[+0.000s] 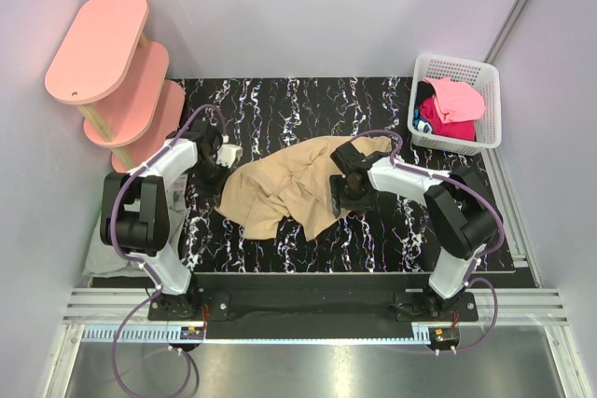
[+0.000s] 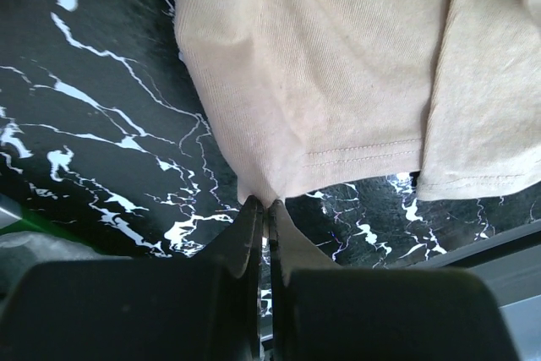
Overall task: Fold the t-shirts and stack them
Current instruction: Flatten the tshirt out
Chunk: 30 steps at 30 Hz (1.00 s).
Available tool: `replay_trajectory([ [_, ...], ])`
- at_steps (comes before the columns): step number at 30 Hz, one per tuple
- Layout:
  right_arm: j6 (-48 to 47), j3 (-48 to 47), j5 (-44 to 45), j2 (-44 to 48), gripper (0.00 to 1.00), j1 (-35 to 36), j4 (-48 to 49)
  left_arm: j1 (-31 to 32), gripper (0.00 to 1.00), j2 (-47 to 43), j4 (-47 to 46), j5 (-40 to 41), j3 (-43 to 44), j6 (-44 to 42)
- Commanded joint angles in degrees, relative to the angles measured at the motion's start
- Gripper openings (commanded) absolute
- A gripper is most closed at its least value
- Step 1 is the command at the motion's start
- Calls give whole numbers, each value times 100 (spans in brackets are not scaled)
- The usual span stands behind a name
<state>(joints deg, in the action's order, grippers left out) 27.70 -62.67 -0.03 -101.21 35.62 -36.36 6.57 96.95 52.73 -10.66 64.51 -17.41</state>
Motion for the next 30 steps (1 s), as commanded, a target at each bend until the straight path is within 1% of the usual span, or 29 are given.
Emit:
replay_trajectory([
  [1,60,54,-181,-74,65,-20,322,-24,0,-62,-61,29,299,97],
  [2,60,45,-190,-48,61,-11,340,-24,0,-62,-52,11,299,115],
  [3,51,36,-190,-48,52,-11,340,-24,0,-71,-52,2,290,115],
  [5,51,1,-199,-39,45,-20,340,-24,0,-79,-52,20,273,106],
  [6,42,-17,-199,-48,40,-11,349,-24,0,-88,-61,20,264,106],
  [8,33,-43,-225,-31,34,-20,340,-24,0,-106,-61,46,255,97],
  [9,42,-34,-234,-22,29,-20,331,-24,0,-114,-61,55,246,89],
  [12,68,1,-225,31,21,-11,322,-24,0,-132,-52,90,246,88],
  [13,77,27,-234,66,14,-11,314,-24,0,-123,-52,99,246,71],
  [15,95,45,-225,119,7,-11,287,-24,0,-123,-61,125,246,71],
  [16,95,54,-217,197,1,-11,218,-24,0,-115,-70,142,255,71],
  [18,104,45,-208,320,0,-20,130,-24,0,-141,-61,230,290,54],
  [21,121,-25,-146,785,0,-20,-143,-50,0,-264,-44,388,448,27],
  [22,121,-60,-85,1083,0,-11,-317,-59,0,-299,9,432,509,10],
  [26,157,-306,-32,1998,0,-11,-696,-68,0,-641,290,643,1098,-34],
  [28,130,-587,170,2541,0,-20,-916,-68,0,-940,448,679,1413,-69],
  [30,51,-902,266,2868,0,-11,-1109,-77,0,-1212,649,749,1660,-78],
])
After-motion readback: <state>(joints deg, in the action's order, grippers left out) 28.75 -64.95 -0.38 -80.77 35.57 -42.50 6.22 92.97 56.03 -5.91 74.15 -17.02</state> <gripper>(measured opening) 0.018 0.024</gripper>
